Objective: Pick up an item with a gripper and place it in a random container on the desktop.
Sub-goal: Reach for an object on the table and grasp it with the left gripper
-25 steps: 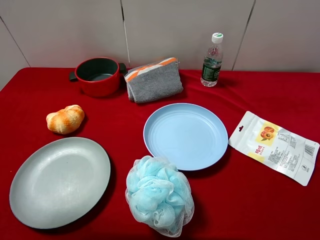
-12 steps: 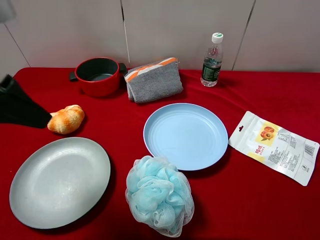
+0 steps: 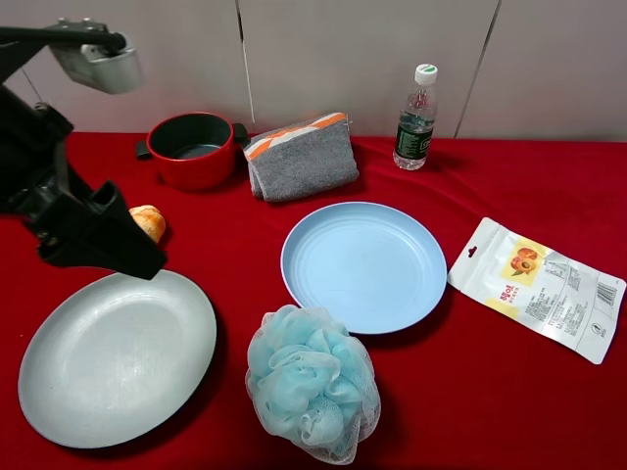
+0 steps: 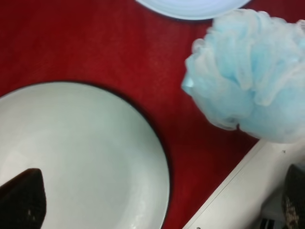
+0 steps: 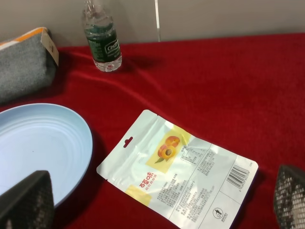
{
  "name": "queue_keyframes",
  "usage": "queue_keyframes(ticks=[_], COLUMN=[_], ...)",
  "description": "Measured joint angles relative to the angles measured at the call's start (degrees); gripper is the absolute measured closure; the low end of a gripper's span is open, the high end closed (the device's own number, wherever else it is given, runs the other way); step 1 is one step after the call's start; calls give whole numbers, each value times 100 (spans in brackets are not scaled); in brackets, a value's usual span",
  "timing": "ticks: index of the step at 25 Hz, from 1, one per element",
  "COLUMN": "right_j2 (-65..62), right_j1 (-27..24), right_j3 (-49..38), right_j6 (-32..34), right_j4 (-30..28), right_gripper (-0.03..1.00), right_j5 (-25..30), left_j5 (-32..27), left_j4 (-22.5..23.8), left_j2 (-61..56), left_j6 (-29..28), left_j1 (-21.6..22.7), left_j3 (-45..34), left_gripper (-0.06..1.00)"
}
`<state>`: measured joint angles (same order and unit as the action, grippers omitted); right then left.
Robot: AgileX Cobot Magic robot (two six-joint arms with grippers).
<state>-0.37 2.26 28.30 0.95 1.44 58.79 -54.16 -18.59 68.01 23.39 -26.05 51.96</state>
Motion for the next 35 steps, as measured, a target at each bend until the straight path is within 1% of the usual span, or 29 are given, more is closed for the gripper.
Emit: queue_keyframes(ticks=[7, 12, 13, 14, 15, 16, 19, 23, 30, 35], right_j2=[0, 0, 0, 0, 0, 0, 0, 0, 0, 0], right_j1=[0, 0, 0, 0, 0, 0, 0, 0, 0, 0], right_j3=[0, 0, 0, 0, 0, 0, 0, 0, 0, 0], right_j6=[0, 0, 0, 0, 0, 0, 0, 0, 0, 0], right_j4=[0, 0, 0, 0, 0, 0, 0, 0, 0, 6], right_gripper=[28, 28, 28, 28, 28, 28, 28, 28, 28, 28], right_j5=[0, 0, 0, 0, 0, 0, 0, 0, 0, 0], left_j5=[-12, -43, -43, -53, -66, -66, -98, -215, -322, -381], left_j4=[10, 79, 79, 126, 280, 380, 639, 847, 1057, 1175], left_j2=[573, 944, 944, 1017, 1152, 1233, 1442, 1705, 1990, 2275], left_j6=[0, -23, -23, -61, -221, -324, -627, -956, -1386, -1599], left_j1=[-613, -1141, -1141, -1271, -1520, -1656, -2012, -2469, -3050, -3331], left_j3=[573, 796, 796, 839, 962, 1031, 1228, 1396, 1545, 1722], left_gripper=[-5, -5, -5, -5, -5, -5, -5, -5, -5, -5])
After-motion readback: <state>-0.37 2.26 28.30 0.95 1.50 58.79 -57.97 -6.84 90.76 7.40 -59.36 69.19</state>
